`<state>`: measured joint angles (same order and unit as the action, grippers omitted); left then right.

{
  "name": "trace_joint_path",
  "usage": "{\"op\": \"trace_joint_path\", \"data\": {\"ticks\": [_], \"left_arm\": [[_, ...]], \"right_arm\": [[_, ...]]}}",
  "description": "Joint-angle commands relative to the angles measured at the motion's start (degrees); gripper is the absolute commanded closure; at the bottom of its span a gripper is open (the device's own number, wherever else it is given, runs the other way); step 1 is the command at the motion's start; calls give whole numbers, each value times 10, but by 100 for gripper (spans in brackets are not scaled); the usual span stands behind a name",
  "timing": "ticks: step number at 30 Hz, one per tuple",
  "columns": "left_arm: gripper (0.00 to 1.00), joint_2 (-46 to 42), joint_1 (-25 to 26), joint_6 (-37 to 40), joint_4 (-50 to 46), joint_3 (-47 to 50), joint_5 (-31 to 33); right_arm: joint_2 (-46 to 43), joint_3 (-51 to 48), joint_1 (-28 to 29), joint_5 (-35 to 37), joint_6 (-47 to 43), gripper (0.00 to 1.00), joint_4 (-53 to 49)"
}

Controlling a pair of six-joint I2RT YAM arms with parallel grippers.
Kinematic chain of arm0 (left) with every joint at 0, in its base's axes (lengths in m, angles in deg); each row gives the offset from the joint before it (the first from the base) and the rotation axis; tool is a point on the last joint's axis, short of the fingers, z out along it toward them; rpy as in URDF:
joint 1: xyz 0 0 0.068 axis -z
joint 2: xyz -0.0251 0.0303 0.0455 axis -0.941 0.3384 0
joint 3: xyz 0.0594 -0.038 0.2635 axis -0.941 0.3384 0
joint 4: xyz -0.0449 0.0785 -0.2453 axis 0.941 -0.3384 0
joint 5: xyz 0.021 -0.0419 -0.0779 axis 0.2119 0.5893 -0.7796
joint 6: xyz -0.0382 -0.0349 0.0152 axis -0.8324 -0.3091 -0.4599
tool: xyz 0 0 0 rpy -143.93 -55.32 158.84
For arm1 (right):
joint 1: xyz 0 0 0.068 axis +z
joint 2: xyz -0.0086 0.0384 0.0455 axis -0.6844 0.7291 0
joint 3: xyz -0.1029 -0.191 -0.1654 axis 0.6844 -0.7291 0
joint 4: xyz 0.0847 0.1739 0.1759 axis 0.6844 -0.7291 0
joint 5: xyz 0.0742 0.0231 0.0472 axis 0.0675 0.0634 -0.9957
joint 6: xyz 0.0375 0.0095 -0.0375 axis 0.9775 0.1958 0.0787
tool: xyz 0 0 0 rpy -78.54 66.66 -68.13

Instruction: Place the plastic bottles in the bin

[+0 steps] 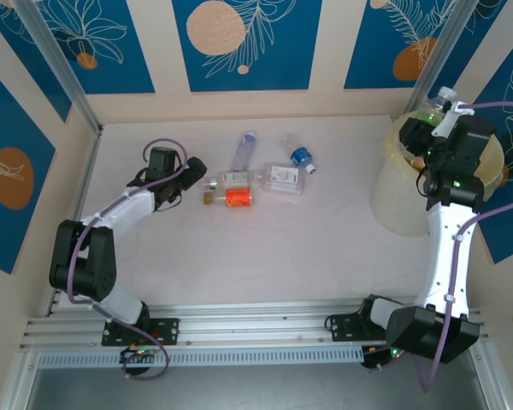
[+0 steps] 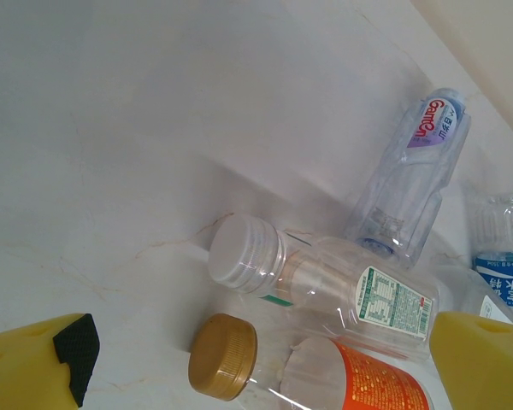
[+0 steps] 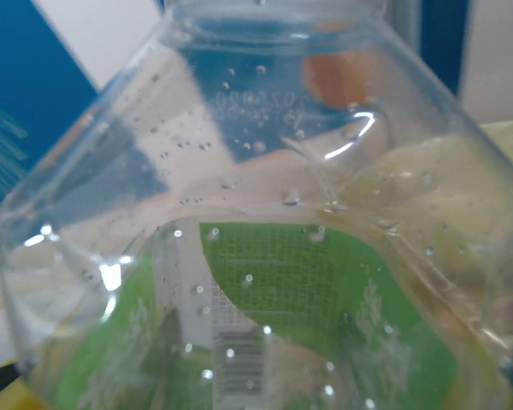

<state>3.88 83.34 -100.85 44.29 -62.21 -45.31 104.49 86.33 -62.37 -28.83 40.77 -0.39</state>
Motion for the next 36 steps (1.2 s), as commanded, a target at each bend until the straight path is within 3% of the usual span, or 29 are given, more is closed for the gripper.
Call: {"op": "trace_joint_path", "data": {"ticks": [1,4,11,20,24,32,36], "left_arm": [[0,6,-10,-6,5,-2,-8],[0,11,-10,-9,7,-4,-11],[0,16,-11,-8,1,-10,-15],[0,16,-11,-8,-2,-7,-12],[0,18,-11,-8,-2,-5,-13],[0,27,-14,-9,-3,-13,-17],[0,33,-17,-8,-7,-23,-17]], "right_arm": [[-9,11,-7,143,-38,88,25],[22,9,-13,143,-52,88,1],[106,37,18,-21,-61,86,-58],[129,61,63,-110,-49,86,-68],[113,70,61,-55,-37,85,-71],[101,99,27,236,-43,83,-171],[107,82,6,300,-52,80,-194]]}}
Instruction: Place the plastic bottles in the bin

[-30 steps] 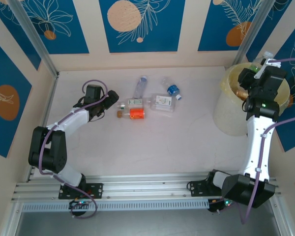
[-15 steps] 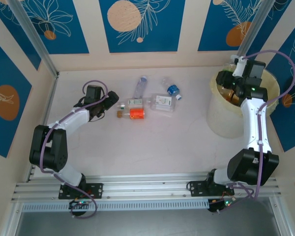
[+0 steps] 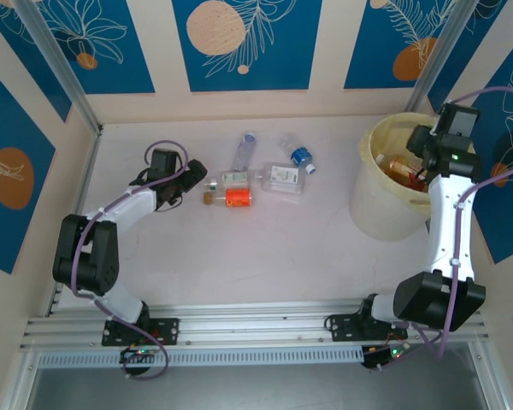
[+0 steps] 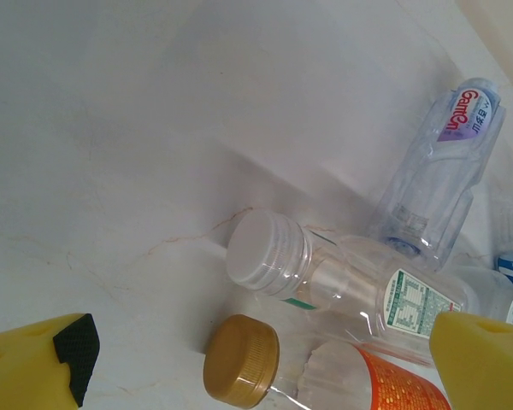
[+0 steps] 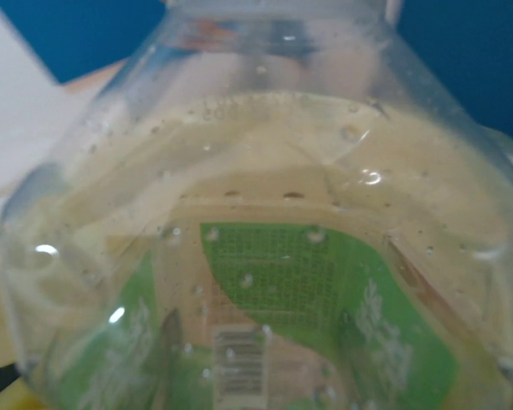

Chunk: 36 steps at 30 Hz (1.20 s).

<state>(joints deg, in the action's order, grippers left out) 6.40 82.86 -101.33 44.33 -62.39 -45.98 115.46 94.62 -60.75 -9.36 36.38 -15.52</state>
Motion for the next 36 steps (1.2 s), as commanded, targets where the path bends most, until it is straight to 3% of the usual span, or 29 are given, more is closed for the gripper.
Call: {"op": "trace_joint_path", "data": {"ticks": [1,6,15,18,26,29,30,36], "left_arm": [[0,9,-12,-3,-10,-24,-11],[0,14,-13,-6,-11,-28,-18],[0,12,-14,-6,-23,-34,-19],[0,7,-15,-5,-28,-35,-16],[0,3,-14,-6,-34,-38,-11],[0,4,-14,-7,-36,-42,-15],[0,4,-15,-7,-36,-43,-16],[0,-10,-15,-7,-53,-40,-17]], "right_arm": [[-1,-3,-10,122,-10,79,-44],[6,-12,-9,187,-13,58,-24],[15,-5,15,237,-1,38,-22],[12,-5,20,253,-1,18,-16],[-7,-1,47,258,-10,14,-2],[-19,6,77,241,-15,11,0],[-24,7,94,222,-21,0,4],[-53,-3,203,32,-40,1,46]]}}
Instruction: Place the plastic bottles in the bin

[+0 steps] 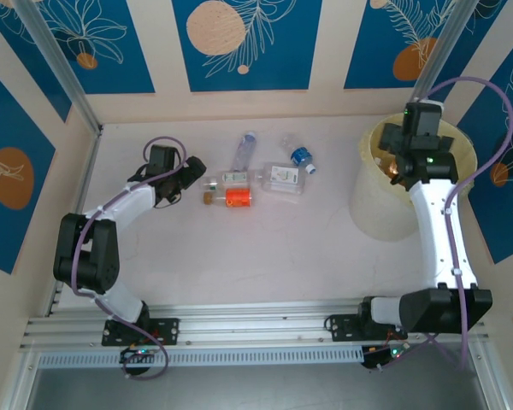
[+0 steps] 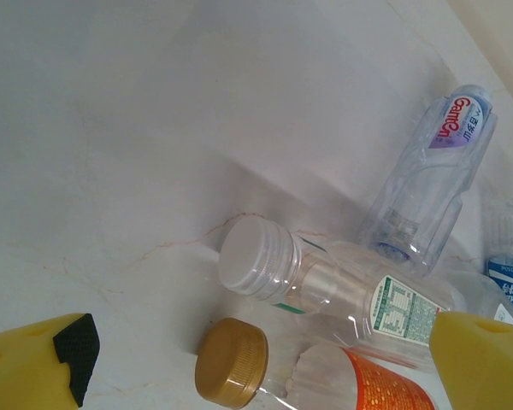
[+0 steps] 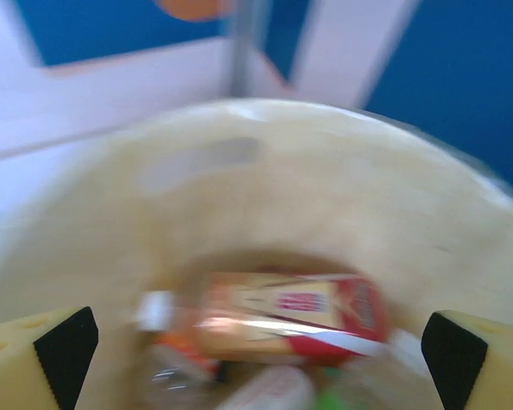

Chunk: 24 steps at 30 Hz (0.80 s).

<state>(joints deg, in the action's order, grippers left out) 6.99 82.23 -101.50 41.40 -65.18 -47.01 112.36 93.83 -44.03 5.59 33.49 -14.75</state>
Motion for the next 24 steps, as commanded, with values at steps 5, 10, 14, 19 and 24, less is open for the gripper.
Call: {"op": "trace_joint_path", "data": {"ticks": [5,10,14,19,24], "left_arm": [[0,-35,-8,6,-45,-7,7],[0,-51,-8,6,-45,6,21],[0,-53,-9,2,-43,14,27],[0,-49,-11,0,-42,17,24],[0,-47,-13,0,-41,21,23]], "right_arm": [[-3,2,98,-215,25,1,76],[53,1,162,-272,21,1,114],[147,30,208,-188,36,0,108],[256,62,214,-157,99,1,114],[388,131,202,-149,69,3,122]]}}
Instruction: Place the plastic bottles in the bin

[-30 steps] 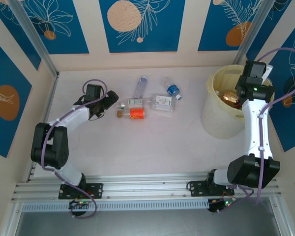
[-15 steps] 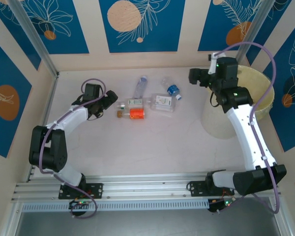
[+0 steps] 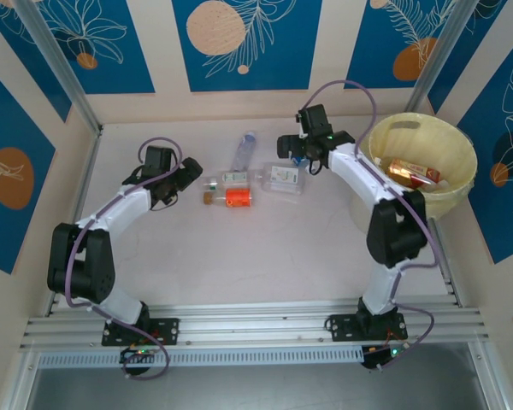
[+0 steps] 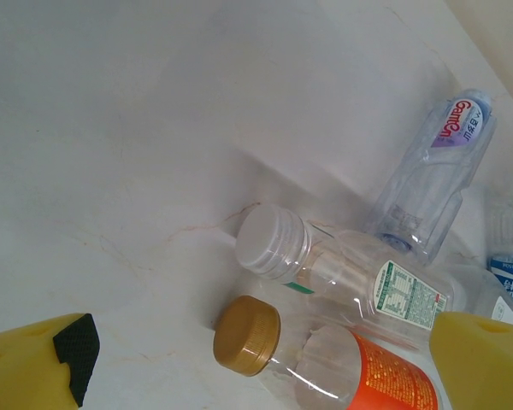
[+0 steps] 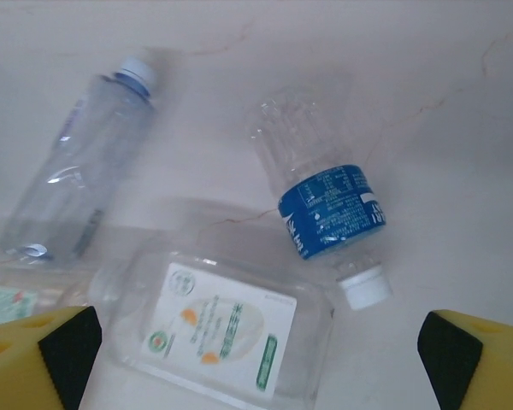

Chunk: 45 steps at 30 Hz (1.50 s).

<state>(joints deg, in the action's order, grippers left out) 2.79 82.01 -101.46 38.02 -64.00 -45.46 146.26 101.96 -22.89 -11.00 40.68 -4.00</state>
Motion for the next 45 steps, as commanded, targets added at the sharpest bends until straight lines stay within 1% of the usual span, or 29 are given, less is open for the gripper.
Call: {"op": "trace_joint_path", "data": {"ticks": [1,3,6,8,11,13,16,19,23,25,28,29,30,33,35,39,45], "left_arm": [[0,-5,-11,0,-7,9,7],[0,-6,-12,1,-7,11,5],[0,-13,-14,5,-11,14,6],[0,-20,-15,9,-12,19,15],[0,-29,-17,10,-7,30,30],[0,-29,-19,9,-3,33,32],[0,-24,-21,7,0,32,25],[0,-15,-22,6,1,29,18],[0,-11,-23,3,0,29,10],[0,-11,-23,4,1,30,10],[0,-11,-23,3,1,28,11],[0,-11,-24,2,2,28,9],[0,-11,-24,2,3,28,7],[0,-11,-24,5,2,28,4],[0,-14,-25,7,0,27,5],[0,-15,-26,7,0,29,6],[0,-11,-26,3,5,29,-5]], "right_arm": [[77,73,-15,15,-13,3,8],[140,134,-30,-9,-32,3,-14],[209,207,-51,-39,-59,2,-47],[245,249,-58,-48,-81,1,-71],[296,310,-61,-83,-123,1,-123],[319,332,-58,-91,-145,1,-146],[342,347,-50,-85,-164,1,-155],[362,364,-46,-73,-163,2,-158],[400,417,-47,-35,-150,4,-188],[415,443,-47,-27,-149,7,-202],[443,494,-45,-38,-157,12,-231],[450,507,-45,-33,-158,17,-239],[453,512,-45,-27,-156,23,-242],[430,479,-45,-27,-156,38,-221],[393,431,-44,-25,-154,43,-192],[293,306,-38,-27,-163,48,-105],[157,174,-23,-21,-173,52,-30]]}}
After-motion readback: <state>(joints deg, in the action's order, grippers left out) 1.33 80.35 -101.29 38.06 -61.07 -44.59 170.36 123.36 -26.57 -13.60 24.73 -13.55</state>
